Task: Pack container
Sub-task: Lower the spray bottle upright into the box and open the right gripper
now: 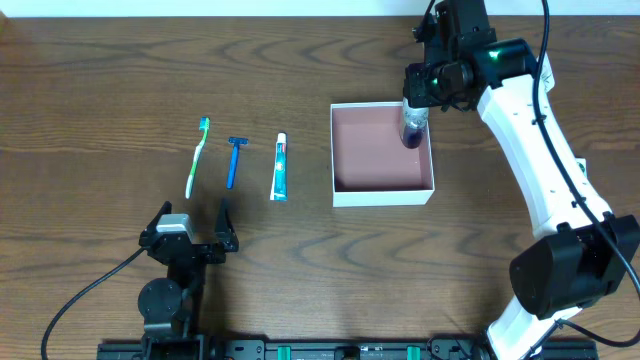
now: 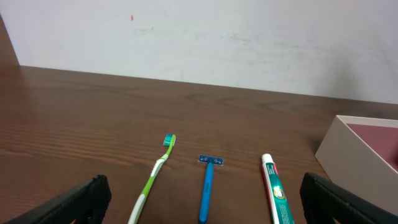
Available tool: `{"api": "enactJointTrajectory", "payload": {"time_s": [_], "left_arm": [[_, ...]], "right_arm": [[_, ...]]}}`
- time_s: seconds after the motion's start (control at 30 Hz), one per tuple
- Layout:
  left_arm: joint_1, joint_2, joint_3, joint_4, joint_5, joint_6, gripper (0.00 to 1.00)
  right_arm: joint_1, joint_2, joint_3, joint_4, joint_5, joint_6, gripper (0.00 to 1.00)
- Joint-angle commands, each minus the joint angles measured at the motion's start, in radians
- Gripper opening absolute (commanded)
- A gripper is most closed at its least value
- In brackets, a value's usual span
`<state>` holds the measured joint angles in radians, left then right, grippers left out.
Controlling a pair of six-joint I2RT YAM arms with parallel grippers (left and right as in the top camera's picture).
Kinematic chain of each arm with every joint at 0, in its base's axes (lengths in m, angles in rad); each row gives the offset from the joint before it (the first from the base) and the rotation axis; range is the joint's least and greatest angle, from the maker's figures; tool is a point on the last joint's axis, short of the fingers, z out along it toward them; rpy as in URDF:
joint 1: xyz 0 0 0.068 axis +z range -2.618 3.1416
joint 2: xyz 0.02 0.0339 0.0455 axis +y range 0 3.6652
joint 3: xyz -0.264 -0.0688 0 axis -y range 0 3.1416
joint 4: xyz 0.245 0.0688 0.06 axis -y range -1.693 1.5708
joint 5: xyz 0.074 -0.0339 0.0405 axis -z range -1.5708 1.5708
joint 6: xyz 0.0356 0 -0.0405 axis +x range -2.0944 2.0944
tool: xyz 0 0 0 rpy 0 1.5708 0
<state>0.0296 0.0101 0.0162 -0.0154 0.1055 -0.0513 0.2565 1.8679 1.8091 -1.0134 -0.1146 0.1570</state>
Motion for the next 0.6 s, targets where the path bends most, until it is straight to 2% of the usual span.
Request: {"api": "enactJointTrajectory", "payload": {"time_s": [0.0, 0.57], "left_arm": [[-0.005, -0.006, -0.012, -0.045, 0.018, 0.006, 0.98], [-0.005, -0.006, -0.012, -0.045, 0.018, 0.006, 0.98]], "right_arm": [[0.012, 0.024, 0.027, 0.007, 0.007, 0.006, 0.21], [-0.002, 0.091, 0.027, 0.011, 0.021, 0.004, 0.24]]}}
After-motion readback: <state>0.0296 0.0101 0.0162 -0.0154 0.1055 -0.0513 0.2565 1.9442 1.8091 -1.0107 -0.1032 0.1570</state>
